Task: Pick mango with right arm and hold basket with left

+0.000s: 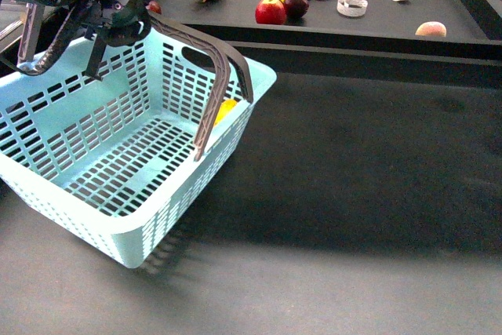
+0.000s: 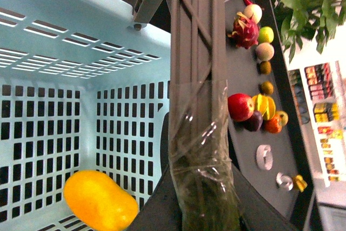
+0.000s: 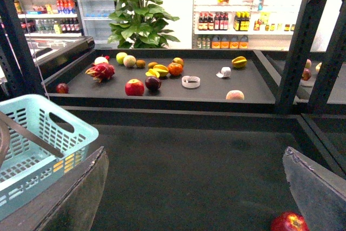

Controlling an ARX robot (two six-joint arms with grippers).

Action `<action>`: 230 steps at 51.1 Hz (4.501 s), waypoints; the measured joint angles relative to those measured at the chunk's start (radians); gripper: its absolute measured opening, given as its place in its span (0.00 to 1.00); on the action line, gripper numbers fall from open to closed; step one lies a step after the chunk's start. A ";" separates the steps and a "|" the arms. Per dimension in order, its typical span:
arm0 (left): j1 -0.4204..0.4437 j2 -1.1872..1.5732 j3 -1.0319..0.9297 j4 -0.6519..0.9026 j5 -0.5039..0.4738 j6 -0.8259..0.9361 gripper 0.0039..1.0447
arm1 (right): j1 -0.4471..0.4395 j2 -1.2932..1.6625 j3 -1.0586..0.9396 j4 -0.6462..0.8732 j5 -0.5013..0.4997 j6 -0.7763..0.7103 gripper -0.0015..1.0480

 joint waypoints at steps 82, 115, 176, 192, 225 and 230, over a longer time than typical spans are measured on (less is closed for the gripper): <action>0.079 0.065 0.119 -0.124 0.019 -0.264 0.92 | 0.000 0.000 0.000 0.000 0.000 0.000 0.92; 0.088 -0.413 -0.341 0.005 -0.040 0.048 0.92 | 0.000 0.000 0.000 0.000 0.000 0.000 0.92; 0.243 -1.144 -1.152 0.494 0.542 1.280 0.08 | 0.000 0.000 0.000 0.000 0.000 0.000 0.92; 0.243 -1.383 -1.283 0.400 0.541 1.301 0.02 | 0.000 0.000 0.000 0.000 0.000 0.000 0.92; 0.243 -1.810 -1.311 0.020 0.541 1.304 0.02 | 0.000 0.000 0.000 0.000 0.000 0.000 0.92; 0.243 -1.857 -1.311 -0.026 0.541 1.304 0.02 | 0.000 0.000 0.000 0.000 0.000 0.000 0.92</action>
